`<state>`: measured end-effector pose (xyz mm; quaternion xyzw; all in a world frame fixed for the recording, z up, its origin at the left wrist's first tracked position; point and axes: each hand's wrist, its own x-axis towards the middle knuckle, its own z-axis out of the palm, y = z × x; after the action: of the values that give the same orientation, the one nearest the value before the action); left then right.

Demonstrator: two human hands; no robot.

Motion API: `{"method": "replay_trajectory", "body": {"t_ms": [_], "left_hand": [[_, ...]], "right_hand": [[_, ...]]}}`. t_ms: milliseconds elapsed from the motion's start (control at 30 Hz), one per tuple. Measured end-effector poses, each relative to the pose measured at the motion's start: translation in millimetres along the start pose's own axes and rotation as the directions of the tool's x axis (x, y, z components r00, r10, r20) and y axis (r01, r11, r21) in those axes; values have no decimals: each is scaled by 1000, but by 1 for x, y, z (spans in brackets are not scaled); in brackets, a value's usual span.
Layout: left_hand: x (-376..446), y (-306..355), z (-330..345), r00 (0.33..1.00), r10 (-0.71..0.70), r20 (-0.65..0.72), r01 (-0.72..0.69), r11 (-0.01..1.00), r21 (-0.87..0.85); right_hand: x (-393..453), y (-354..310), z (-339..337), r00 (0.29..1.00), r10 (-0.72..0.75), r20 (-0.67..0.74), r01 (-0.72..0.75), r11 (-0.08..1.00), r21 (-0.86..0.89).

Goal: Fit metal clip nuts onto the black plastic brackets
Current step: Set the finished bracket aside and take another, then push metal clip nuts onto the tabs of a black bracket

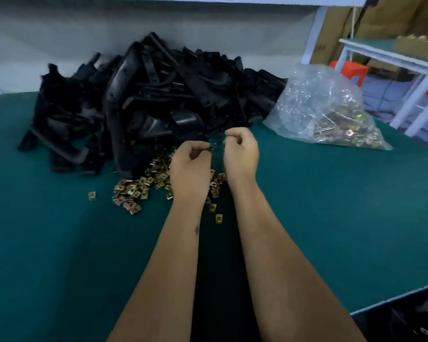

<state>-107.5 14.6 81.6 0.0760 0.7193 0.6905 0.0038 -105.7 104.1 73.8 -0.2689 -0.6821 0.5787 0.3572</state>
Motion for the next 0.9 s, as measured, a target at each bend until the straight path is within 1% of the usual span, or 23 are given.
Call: {"method": "replay_trajectory", "body": {"t_ms": [67, 133, 200, 267, 333, 400, 500, 567, 633, 733, 833, 900], "left_hand": [[5, -10, -11, 997, -2, -78, 3, 1000, 17], [6, -16, -12, 993, 17, -119, -16, 1000, 10], [7, -17, -10, 989, 32, -146, -33, 999, -6], [9, -16, -7, 987, 39, -155, -35, 999, 29], [10, -17, -5, 990, 40, -138, -27, 995, 92], [11, -17, -4, 993, 26, -112, -9, 989, 148], [11, -17, -4, 995, 24, -94, -6, 984, 180], [11, -17, -4, 995, 32, -95, -16, 986, 164], [10, -17, -4, 994, 33, -103, -18, 988, 152], [11, -19, -6, 994, 26, -105, -17, 997, 79], [11, -21, -7, 994, 21, -110, -20, 1000, 15], [11, -22, -7, 994, 5, -105, -9, 999, -33]], "right_hand": [[4, 4, 10, 999, 2, 44, 1, 997, -74], [8, 8, 18, 994, -18, 104, 34, 988, -153], [15, 9, 24, 988, -35, 149, 61, 983, -174], [22, 7, 29, 972, -15, 234, 64, 978, -201], [29, 5, 35, 937, 29, 349, 69, 962, -264], [34, 2, 39, 917, 72, 392, 52, 954, -295], [35, -1, 40, 945, 60, 321, 5, 980, -198], [32, 0, 40, 958, 13, 287, 38, 984, -174], [28, 3, 38, 970, -36, 241, 55, 996, -74], [24, 4, 27, 992, -95, 84, 90, 994, 58], [21, 4, 15, 995, -96, -17, 97, 989, 115], [17, 5, 10, 988, -114, -102, 126, 983, 130]]}}
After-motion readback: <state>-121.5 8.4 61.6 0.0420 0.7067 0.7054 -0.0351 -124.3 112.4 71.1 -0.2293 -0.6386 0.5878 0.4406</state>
